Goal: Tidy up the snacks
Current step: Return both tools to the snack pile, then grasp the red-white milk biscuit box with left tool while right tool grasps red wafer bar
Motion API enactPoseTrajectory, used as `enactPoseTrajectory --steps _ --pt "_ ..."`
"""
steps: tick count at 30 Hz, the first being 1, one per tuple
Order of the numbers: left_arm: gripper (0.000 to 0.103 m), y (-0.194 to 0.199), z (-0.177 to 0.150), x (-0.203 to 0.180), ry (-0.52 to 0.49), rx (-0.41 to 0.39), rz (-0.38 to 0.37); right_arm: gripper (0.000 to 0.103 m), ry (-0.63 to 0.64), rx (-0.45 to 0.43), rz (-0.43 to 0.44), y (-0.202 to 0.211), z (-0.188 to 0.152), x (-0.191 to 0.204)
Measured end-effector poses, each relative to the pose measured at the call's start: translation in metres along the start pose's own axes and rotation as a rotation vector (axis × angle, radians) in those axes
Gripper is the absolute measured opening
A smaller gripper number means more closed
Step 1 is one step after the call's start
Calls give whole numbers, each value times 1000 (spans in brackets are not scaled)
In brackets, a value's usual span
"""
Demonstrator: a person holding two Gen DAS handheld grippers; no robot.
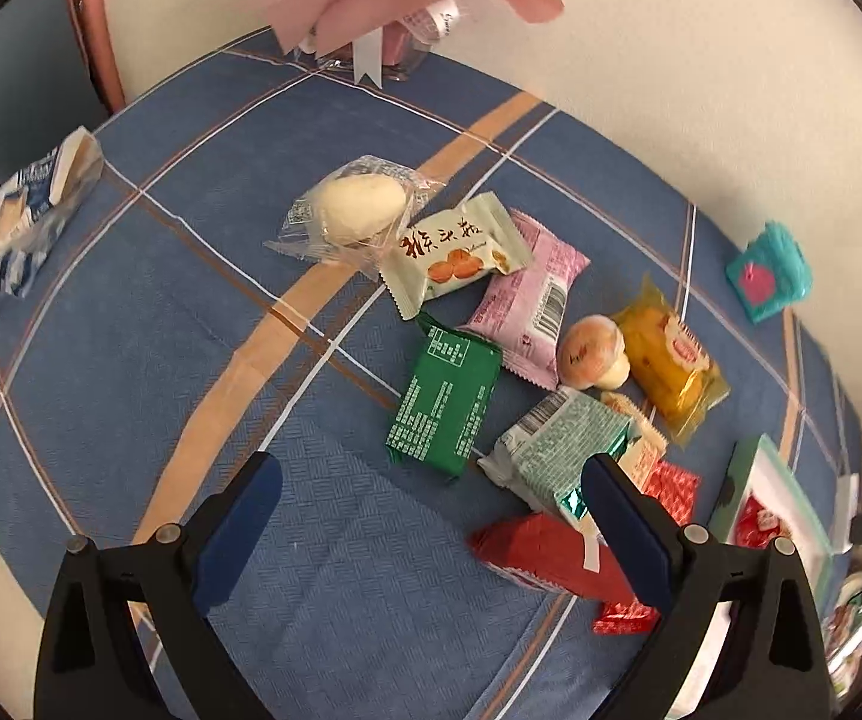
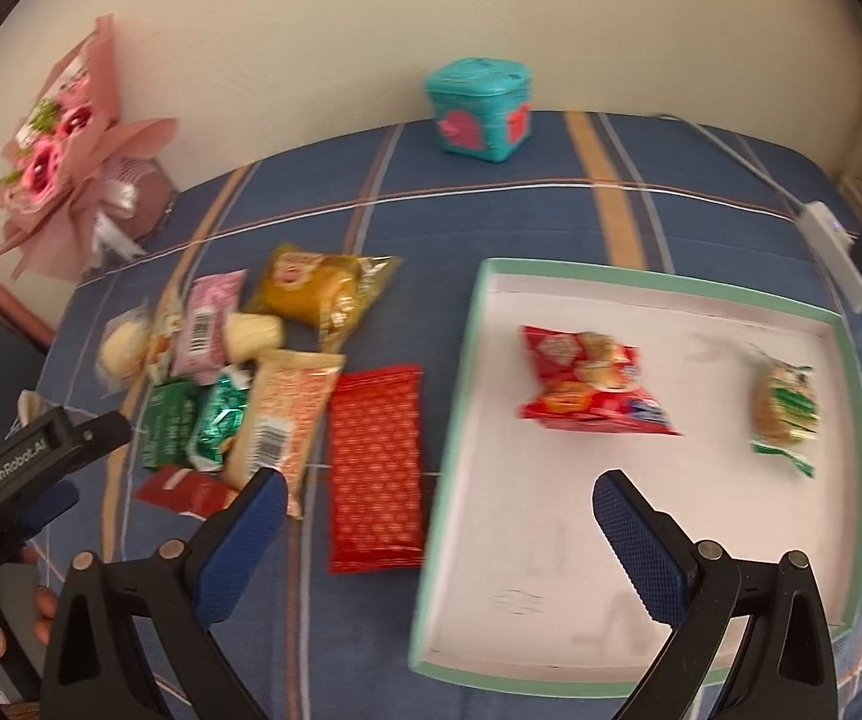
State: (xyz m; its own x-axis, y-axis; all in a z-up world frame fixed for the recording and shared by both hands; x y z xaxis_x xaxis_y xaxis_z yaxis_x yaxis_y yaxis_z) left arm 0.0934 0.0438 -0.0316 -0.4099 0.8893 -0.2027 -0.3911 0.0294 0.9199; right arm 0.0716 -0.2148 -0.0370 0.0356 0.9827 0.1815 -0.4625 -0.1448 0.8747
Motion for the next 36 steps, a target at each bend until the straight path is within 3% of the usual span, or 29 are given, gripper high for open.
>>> enactPoseTrajectory --steps 8,15,19,23,25,26,29,31,36 --pt "100 1 -3 -13 -43 26 -126 81 46 55 54 -25 -5 21" --pt "99 -12 -14 -35 -123 113 -135 71 52 100 75 -45 -7 25" --pt "84 -20 -22 -43 -150 146 -126 70 54 124 66 -53 -9 23" --pt "78 -32 -29 -48 -162 191 -116 70 62 128 63 -55 -11 23" --pt "62 -35 -31 -47 -157 203 -132 70 64 131 62 -57 -12 23" --pt "61 -36 -32 -47 -149 208 -149 69 67 129 58 -58 -12 23" --pt "58 -35 -31 -46 -145 195 -142 69 88 122 40 -60 -12 24" --pt "46 -36 -29 -44 -138 191 -131 69 95 119 32 -63 -10 28" --pt "47 -37 -28 -39 -117 196 -142 69 114 116 16 -69 -6 37"
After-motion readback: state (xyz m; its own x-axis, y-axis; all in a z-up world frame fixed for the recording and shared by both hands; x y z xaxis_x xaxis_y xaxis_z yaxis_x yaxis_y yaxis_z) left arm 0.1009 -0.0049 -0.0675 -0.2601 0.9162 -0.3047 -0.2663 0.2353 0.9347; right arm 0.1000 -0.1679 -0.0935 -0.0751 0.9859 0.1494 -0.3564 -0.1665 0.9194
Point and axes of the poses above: each gripper's, at about its wrist camera, not at the fingertips, and y roughly against the way its jaws point, x to its left, z to its top, the point moved 1 cm from there along -y, roughly the way its jaws point, and after that the axes turned 1 degree about -z, right-handed, at the moved point
